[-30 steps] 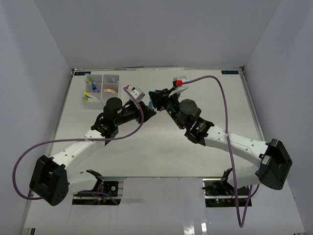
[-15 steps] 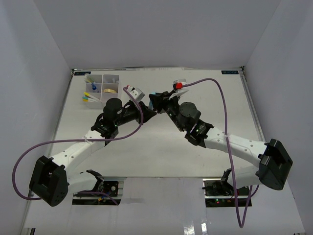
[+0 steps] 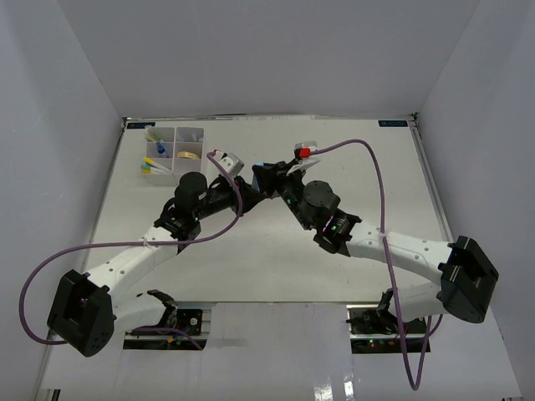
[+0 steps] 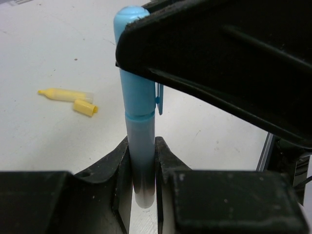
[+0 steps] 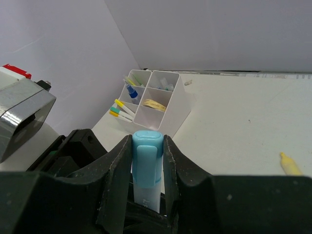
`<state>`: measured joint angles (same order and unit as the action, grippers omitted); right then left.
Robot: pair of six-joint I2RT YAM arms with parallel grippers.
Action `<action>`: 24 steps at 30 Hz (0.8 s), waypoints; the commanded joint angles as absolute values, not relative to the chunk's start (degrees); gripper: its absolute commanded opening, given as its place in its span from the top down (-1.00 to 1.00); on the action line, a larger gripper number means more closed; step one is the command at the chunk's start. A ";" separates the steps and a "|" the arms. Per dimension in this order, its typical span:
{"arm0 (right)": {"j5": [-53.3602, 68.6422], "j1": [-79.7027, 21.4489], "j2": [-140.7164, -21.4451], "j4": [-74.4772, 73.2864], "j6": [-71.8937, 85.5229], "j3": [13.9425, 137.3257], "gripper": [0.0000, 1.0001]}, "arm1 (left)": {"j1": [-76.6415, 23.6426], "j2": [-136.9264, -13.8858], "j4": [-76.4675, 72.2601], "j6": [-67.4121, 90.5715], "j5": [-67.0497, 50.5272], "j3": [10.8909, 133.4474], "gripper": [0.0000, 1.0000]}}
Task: Sort the stationery into containers
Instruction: Close the pen cap on the pen.
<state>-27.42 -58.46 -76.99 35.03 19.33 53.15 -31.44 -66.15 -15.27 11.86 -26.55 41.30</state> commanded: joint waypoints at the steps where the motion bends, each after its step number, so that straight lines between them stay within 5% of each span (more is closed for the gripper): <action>1: -30.67 -59.94 -77.17 39.02 21.18 50.98 0.85 | -31.46 -63.02 -19.42 13.44 -24.44 40.34 1.00; 24: -25.84 -60.82 -80.86 19.69 23.38 58.45 0.85 | -30.15 -58.71 -21.88 10.20 -23.55 38.41 1.00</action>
<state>-28.18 -59.90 -79.24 27.55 22.35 57.60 -30.85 -62.39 -16.19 12.03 -23.68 37.76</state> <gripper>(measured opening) 0.340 0.284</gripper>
